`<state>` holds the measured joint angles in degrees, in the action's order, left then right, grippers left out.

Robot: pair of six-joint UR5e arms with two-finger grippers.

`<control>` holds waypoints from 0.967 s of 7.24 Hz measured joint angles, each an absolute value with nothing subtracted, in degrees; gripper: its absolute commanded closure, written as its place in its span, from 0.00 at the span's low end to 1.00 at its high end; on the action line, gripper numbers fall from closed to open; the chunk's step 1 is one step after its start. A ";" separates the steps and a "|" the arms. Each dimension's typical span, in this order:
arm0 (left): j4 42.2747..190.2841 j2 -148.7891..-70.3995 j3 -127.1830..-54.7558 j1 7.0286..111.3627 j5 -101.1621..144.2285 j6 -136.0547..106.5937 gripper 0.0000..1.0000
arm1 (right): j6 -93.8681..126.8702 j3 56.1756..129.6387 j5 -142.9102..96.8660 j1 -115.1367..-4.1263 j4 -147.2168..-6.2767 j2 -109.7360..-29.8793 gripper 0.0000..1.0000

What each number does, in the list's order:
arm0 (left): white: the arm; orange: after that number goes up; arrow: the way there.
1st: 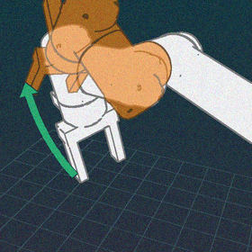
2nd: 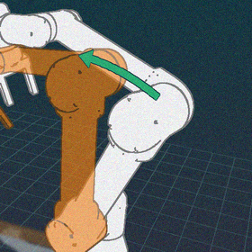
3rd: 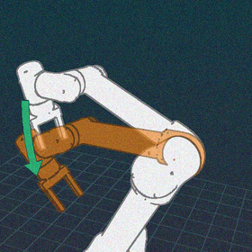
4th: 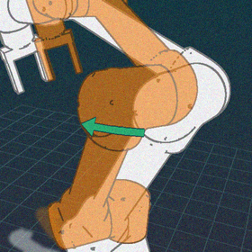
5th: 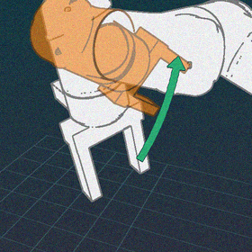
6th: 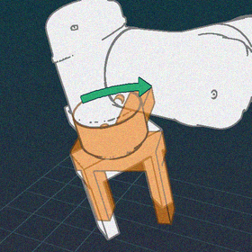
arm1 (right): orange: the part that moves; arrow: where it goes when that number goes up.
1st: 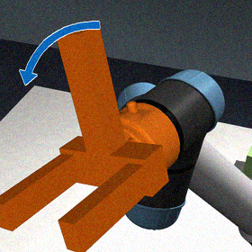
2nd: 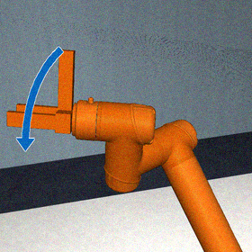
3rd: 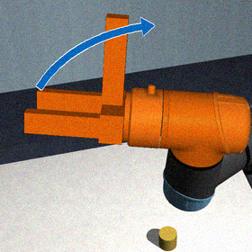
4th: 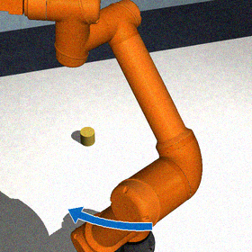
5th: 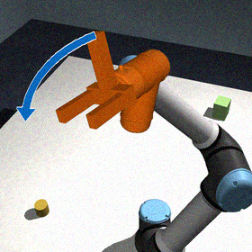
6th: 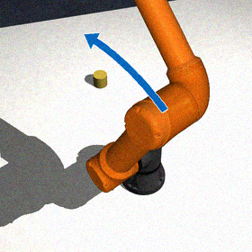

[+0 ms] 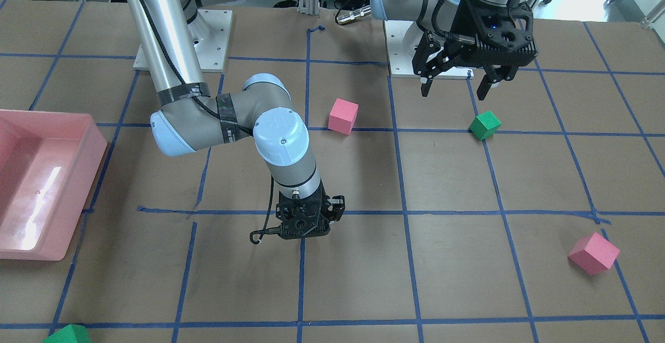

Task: Align button upright
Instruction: 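Carry the button with the right gripper to the grid center, then set the button down on the table and open the right gripper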

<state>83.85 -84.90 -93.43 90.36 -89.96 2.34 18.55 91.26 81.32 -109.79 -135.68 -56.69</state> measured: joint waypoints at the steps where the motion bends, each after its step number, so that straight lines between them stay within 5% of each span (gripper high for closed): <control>1: 83.85 -84.90 -93.43 90.36 -89.89 2.36 0.00 | 18.73 91.74 81.14 -109.82 -135.73 -56.55 0.77; 4: 83.85 -84.85 -93.43 90.40 -89.96 2.04 0.00 | 19.14 93.62 80.33 -109.81 -135.94 -56.29 0.68; 5: 83.83 -84.83 -93.43 90.43 -89.98 1.84 0.00 | 19.18 93.88 80.25 -109.79 -135.98 -56.28 0.26; 7: 82.97 -84.55 -93.40 90.44 -90.02 2.17 0.00 | 19.38 94.19 80.21 -109.78 -135.94 -56.46 0.00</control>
